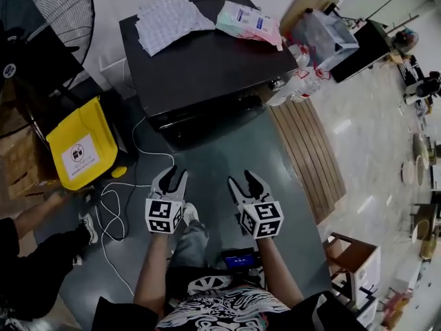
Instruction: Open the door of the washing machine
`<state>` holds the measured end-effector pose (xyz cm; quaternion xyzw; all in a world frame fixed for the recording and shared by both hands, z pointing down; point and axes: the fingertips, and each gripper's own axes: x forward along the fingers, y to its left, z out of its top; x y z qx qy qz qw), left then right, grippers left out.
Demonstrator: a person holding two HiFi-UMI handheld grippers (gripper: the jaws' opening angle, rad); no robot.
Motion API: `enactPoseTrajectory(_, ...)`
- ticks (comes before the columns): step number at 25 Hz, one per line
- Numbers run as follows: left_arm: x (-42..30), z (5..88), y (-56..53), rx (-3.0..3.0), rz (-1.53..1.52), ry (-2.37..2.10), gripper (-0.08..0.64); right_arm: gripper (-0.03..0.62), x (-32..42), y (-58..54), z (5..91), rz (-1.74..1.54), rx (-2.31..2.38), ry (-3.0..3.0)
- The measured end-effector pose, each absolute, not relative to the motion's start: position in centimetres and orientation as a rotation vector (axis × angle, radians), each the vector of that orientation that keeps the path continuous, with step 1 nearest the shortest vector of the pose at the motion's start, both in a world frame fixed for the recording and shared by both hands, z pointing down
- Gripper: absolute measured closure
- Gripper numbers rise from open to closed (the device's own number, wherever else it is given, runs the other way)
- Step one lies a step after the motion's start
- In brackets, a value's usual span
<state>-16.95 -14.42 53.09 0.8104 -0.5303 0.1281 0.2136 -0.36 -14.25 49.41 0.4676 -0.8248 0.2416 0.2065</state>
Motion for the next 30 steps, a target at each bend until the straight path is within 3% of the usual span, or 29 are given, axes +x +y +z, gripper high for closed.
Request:
enactPoseTrajectory(26, -15.6, 71.6, -27.0, 2.284, 0.634, -1.243, 0.403, 0.365, -1.3, -18.5, 61.1, 0.936, 1.394, -2.131)
enactPoseTrajectory(30, -14.8, 72.4, -27.9, 2.299, 0.677, -1.235, 0.428, 0.365, -0.7, -18.2, 61.6, 0.955, 1.406, -2.118)
